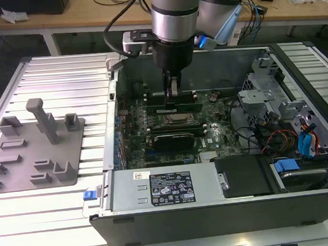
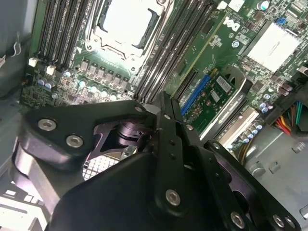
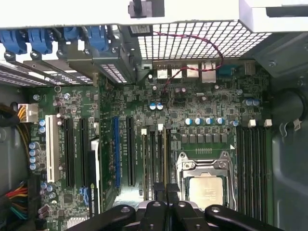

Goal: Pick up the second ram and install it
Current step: 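Insert the second ram into the second slot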

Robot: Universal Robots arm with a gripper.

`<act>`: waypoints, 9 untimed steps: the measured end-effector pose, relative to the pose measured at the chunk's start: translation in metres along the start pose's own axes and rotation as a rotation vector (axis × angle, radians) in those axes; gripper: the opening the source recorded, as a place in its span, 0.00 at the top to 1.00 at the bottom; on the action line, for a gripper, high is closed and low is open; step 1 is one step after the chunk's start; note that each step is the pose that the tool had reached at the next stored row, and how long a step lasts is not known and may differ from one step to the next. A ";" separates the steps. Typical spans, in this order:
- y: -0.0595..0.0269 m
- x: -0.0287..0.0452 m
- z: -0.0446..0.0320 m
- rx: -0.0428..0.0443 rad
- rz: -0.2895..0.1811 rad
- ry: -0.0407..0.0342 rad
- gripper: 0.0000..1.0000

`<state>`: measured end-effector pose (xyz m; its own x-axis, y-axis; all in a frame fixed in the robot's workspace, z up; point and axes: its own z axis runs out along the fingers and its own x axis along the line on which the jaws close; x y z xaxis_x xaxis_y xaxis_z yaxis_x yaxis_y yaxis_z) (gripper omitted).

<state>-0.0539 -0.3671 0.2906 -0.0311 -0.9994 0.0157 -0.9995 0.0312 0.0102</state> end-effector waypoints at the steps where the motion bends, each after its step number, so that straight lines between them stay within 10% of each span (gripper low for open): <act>1: 0.0012 -0.0001 0.0010 0.0004 0.000 0.0000 0.91; 9: 0.0017 -0.0056 0.0216 0.0023 0.000 0.0000 0.91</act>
<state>-0.0557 -0.3618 0.2689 -0.0310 -0.9994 0.0157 -0.9995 0.0312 0.0079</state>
